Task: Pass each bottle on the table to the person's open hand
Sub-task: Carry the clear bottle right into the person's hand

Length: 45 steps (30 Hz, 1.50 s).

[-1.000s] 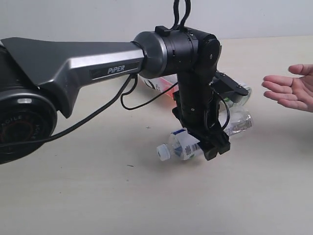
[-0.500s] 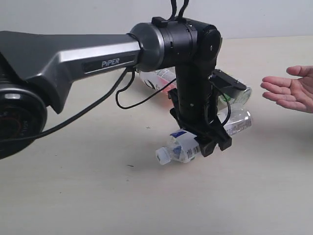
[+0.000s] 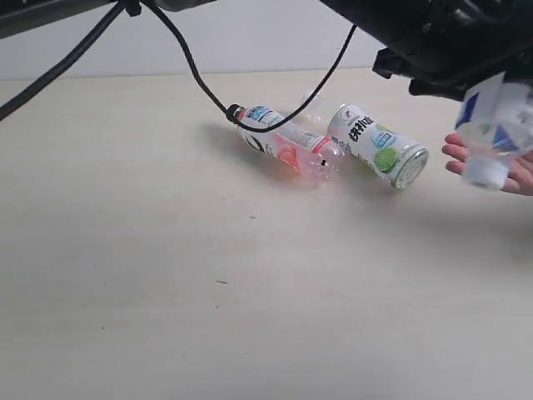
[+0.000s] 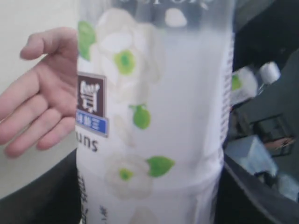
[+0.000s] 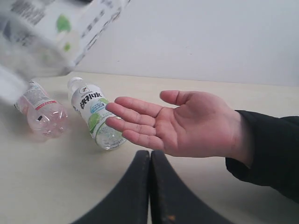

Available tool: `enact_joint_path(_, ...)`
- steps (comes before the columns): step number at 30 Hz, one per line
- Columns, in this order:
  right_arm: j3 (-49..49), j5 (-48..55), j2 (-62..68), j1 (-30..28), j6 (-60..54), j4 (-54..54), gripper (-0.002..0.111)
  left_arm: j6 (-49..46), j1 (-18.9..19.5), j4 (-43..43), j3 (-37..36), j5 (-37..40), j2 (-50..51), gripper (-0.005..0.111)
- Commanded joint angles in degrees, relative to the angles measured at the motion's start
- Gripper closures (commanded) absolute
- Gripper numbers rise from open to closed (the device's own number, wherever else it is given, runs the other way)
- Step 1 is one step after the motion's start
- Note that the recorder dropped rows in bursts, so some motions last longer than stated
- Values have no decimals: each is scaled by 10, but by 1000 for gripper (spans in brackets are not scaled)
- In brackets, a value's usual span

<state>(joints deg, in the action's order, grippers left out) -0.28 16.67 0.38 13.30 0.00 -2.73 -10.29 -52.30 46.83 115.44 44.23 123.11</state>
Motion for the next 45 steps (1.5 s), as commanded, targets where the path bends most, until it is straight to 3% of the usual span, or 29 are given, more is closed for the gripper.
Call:
enact_joint_path(1,3,-4,-4,2,0,-1,108,3,-4,158,5,-77,25,107)
enact_joint_path(13,3,-4,-4,2,0,-1,108,-2,-4,327,5,-114,110,107)
enact_joint_path(21,3,-4,-4,2,0,-1,108,-62,-5,421,5,-107,154,107)
enact_joint_path(36,3,-4,-4,2,0,-1,108,-105,-22,471,5,-104,197,106)
enact_joint_path(40,3,-4,-4,2,0,-1,108,-106,-22,471,5,-99,202,95)
enact_joint_path(45,3,-4,-4,2,0,-1,108,-106,-22,471,5,-99,202,68)
